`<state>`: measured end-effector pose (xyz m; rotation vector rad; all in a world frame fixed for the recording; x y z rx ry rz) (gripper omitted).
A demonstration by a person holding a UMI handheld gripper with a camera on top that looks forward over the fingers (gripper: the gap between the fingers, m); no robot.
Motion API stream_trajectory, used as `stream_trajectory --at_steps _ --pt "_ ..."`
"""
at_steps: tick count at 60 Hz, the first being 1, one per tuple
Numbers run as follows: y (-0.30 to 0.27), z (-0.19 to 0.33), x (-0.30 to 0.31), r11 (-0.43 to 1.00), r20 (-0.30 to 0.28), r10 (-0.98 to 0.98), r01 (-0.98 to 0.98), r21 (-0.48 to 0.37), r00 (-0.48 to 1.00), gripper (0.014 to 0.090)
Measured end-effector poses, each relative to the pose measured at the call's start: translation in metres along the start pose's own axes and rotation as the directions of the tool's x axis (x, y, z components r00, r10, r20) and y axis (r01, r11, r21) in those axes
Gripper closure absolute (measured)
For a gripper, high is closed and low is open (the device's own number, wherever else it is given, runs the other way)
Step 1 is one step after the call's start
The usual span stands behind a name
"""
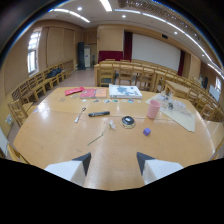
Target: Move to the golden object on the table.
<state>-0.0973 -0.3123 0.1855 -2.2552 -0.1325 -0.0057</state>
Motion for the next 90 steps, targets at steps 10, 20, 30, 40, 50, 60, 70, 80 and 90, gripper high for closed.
stream_trajectory --at_steps 10,20,30,40,50,60,70,80,90 --pt "0.010 -0.004 0.002 1.000 0.010 0.004 -0.004 -0.010 1.000 0.0183" --pt "0.026 -0.001 0.019 0.999 -0.020 -0.005 0.005 -0.042 1.000 0.0184" --pt "0.025 0.020 0.042 0.999 -0.048 0.003 -0.005 -0.048 0.999 0.0184" --pt "0.008 0.062 0.059 0.999 -0.053 0.006 -0.008 -0.032 0.999 0.0182" --pt "-0.024 0.129 0.075 1.000 -0.052 0.004 -0.005 -0.021 0.999 0.0183" --pt "-0.037 0.201 0.082 0.997 -0.040 0.034 -0.037 -0.068 0.999 0.0186" --pt "-0.038 0.258 0.090 0.993 -0.044 0.048 -0.053 -0.109 0.998 0.0184" --pt "-0.037 0.282 0.094 0.990 -0.051 0.045 -0.051 -0.130 0.998 0.0185" --pt "-0.033 0.287 0.093 0.988 -0.049 0.046 -0.053 -0.145 0.998 0.0181"
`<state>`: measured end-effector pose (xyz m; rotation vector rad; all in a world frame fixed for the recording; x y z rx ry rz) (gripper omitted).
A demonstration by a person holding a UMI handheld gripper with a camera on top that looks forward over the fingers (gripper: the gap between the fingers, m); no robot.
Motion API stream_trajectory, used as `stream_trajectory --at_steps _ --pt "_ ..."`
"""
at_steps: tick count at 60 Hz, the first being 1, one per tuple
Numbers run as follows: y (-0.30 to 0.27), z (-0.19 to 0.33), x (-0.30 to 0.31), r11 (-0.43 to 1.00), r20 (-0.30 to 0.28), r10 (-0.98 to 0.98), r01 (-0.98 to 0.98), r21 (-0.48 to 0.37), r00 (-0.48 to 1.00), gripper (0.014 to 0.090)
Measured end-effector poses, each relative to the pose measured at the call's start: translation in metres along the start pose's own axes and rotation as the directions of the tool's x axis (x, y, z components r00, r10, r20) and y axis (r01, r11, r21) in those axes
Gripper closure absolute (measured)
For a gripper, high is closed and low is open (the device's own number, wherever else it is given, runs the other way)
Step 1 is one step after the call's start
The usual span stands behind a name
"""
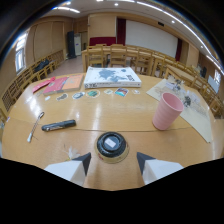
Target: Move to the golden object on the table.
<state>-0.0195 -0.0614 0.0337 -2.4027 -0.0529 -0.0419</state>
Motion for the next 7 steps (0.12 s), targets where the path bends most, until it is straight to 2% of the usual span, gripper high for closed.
stream_trajectory --at_steps 7 --pt "0.0000 0.0019 0.0003 1.000 -0.005 -0.010 0.010 0.000 1.000 0.0184"
